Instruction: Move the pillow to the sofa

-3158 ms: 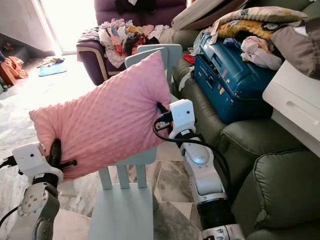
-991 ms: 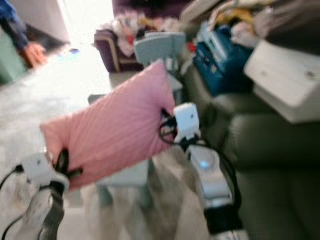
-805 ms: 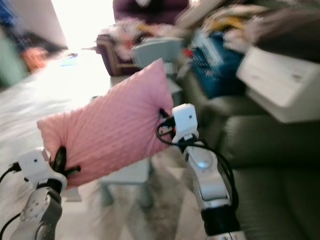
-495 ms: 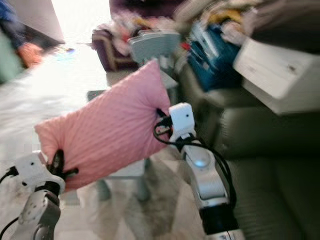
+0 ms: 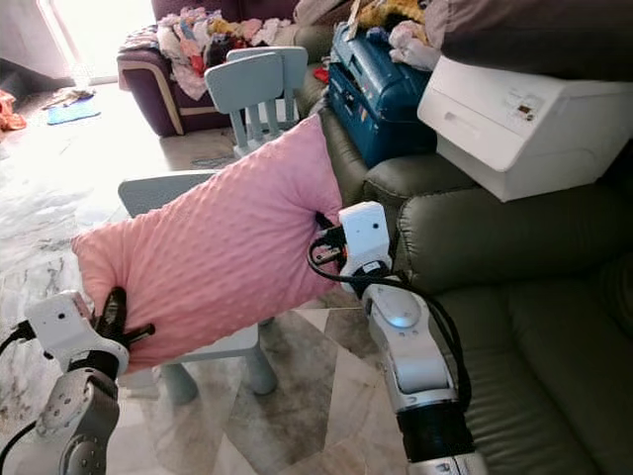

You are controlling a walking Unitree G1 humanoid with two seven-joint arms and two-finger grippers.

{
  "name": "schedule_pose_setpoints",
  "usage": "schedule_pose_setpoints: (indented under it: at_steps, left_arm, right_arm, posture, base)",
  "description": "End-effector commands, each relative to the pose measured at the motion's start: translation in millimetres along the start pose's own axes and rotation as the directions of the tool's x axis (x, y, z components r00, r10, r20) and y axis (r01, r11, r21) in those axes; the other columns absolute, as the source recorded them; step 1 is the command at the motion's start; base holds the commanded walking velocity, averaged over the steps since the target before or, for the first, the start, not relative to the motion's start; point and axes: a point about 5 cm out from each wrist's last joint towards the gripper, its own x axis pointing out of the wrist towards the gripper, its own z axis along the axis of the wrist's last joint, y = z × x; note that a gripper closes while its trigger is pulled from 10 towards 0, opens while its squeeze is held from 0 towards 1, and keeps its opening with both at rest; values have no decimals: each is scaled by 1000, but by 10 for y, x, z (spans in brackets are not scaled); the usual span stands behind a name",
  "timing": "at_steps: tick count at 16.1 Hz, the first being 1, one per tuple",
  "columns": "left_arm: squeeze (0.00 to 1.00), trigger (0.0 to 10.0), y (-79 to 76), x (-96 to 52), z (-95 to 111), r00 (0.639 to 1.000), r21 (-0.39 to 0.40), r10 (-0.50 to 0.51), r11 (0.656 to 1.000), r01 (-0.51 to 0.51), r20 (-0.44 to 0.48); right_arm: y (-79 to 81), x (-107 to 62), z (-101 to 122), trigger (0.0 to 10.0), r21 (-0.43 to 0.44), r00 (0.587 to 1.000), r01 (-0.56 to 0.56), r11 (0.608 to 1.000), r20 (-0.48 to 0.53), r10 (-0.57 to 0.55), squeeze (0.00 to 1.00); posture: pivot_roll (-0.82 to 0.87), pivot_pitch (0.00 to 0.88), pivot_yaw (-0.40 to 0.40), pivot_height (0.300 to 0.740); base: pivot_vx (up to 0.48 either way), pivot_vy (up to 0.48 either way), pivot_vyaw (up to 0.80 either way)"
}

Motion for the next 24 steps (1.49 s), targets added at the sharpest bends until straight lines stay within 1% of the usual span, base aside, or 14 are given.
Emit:
schedule_pose_setpoints:
  at_steps: [1,3,5,6,7,9,10,11,13,14,16,19,21,24]
  left_arm:
    - [0,10000,95,31,22,1000,34,14,999,-14,-3]
    - [0,10000,137,92,40,1000,73,-5,997,6,-20]
    - [0,10000,163,151,35,997,140,-48,989,56,-61]
    - [0,10000,138,177,47,994,148,-83,985,92,-67]
    - [0,10000,122,188,54,993,153,-98,982,107,-66]
    - [0,10000,39,262,84,985,195,-158,967,167,-63]
    - [0,10000,-1,306,99,983,194,-175,963,184,-63]
    - [0,10000,-14,330,106,982,186,-178,965,187,-62]
    - [0,10000,-49,426,120,982,164,-179,969,186,-58]
    - [0,10000,-86,458,111,979,161,-193,966,201,-64]
    - [0,10000,-142,474,84,972,164,-219,959,230,-80]
    - [0,10000,-264,489,29,954,201,-278,934,296,-111]
    - [0,10000,-275,499,27,954,210,-279,932,296,-109]
    - [0,10000,-190,492,8,970,194,-223,952,238,-93]
  right_arm:
    - [-34,36,72,10000,-5,1000,21,1000,23,-21,0]
    - [-53,35,64,10000,-5,999,37,999,22,-37,0]
    - [-96,35,49,10000,2,996,82,997,18,-82,0]
    - [-130,34,55,10000,-1,994,111,994,23,-110,0]
    - [-144,32,53,10000,0,992,121,993,22,-121,0]
    - [-188,20,32,10000,4,988,154,988,13,-154,0]
    - [-205,13,15,10000,7,985,175,985,6,-175,0]
    - [-216,5,1,10000,4,982,187,982,1,-187,0]
    - [-281,-42,-72,10000,-8,970,242,970,-24,-243,0]
    - [-314,-76,-99,10000,-17,963,268,963,-28,-269,0]
    - [-346,-104,-117,10000,-19,955,296,955,-31,-296,0]
    - [-351,-157,-140,10000,-14,943,330,944,-33,-330,0]
    - [-331,-161,-148,10000,-11,944,328,945,-35,-328,0]
    - [-316,-103,-115,10000,-12,951,308,951,-26,-308,0]
  posture:
    - [-160,0,50,740]
    - [-158,0,54,740]
    - [-158,0,62,740]
    - [-158,0,62,740]
    - [-159,0,66,740]
    - [-166,0,72,740]
    - [-170,0,75,740]
    - [-171,0,76,740]
    - [-175,0,79,740]
    - [-184,0,99,740]
    - [-192,0,115,740]
    - [-206,0,134,740]
    - [-202,0,127,740]
    - [-194,0,111,740]
  base:
    - [0,0,-800]
    - [0,0,-800]
    - [0,0,-400]
    - [0,0,0]
    - [0,0,0]
    - [0,0,-400]
    - [0,0,-788]
    - [0,0,-781]
    - [0,0,-778]
    - [0,0,-775]
    - [0,0,-775]
    - [0,0,-775]
    - [0,0,-775]
    - [0,0,-775]
